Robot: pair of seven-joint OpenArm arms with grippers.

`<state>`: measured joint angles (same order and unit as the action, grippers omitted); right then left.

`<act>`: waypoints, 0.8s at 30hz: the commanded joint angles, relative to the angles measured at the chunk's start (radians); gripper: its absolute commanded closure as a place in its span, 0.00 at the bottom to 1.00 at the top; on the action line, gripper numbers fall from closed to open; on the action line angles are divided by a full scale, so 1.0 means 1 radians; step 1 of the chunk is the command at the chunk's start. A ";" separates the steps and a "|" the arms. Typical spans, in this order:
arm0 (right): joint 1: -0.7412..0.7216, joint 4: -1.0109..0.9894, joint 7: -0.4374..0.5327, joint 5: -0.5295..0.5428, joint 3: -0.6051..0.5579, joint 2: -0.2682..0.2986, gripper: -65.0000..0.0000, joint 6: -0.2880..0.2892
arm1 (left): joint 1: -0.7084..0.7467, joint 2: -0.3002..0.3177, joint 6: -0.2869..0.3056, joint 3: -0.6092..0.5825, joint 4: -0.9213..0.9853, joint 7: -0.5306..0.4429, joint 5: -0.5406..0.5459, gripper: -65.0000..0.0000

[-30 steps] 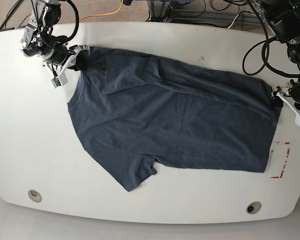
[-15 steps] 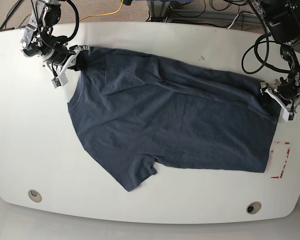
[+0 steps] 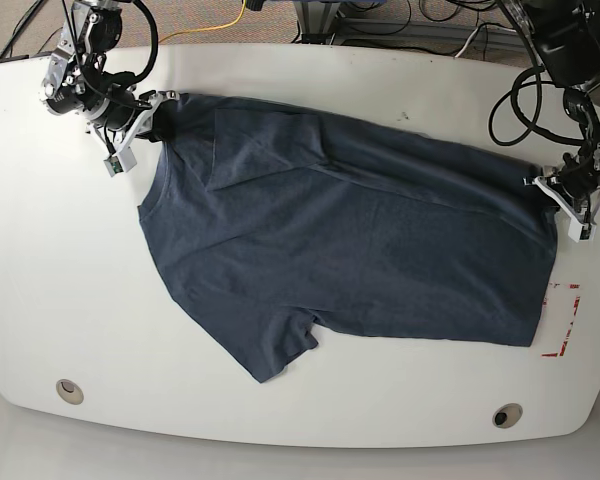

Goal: Layout the t-shirt on the table in an organized manner, then fold the t-shirt properly

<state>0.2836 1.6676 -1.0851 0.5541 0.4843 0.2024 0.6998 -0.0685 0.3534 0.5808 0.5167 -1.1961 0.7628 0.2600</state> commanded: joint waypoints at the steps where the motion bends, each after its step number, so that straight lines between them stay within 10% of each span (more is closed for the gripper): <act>1: -0.001 0.009 -0.022 -0.015 0.004 0.013 0.92 -0.002 | -0.007 0.026 -0.009 0.007 -0.009 0.001 -0.024 0.99; 24: 0.006 0.009 -0.025 -0.018 0.015 0.116 1.00 -0.002 | 0.158 -0.043 -0.005 0.145 -0.319 0.202 -0.080 1.00</act>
<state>0.2852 1.6615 -1.1103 0.5243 0.4976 0.2951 0.6922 0.0803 0.3176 0.5739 0.6613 -1.4605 0.9493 0.1699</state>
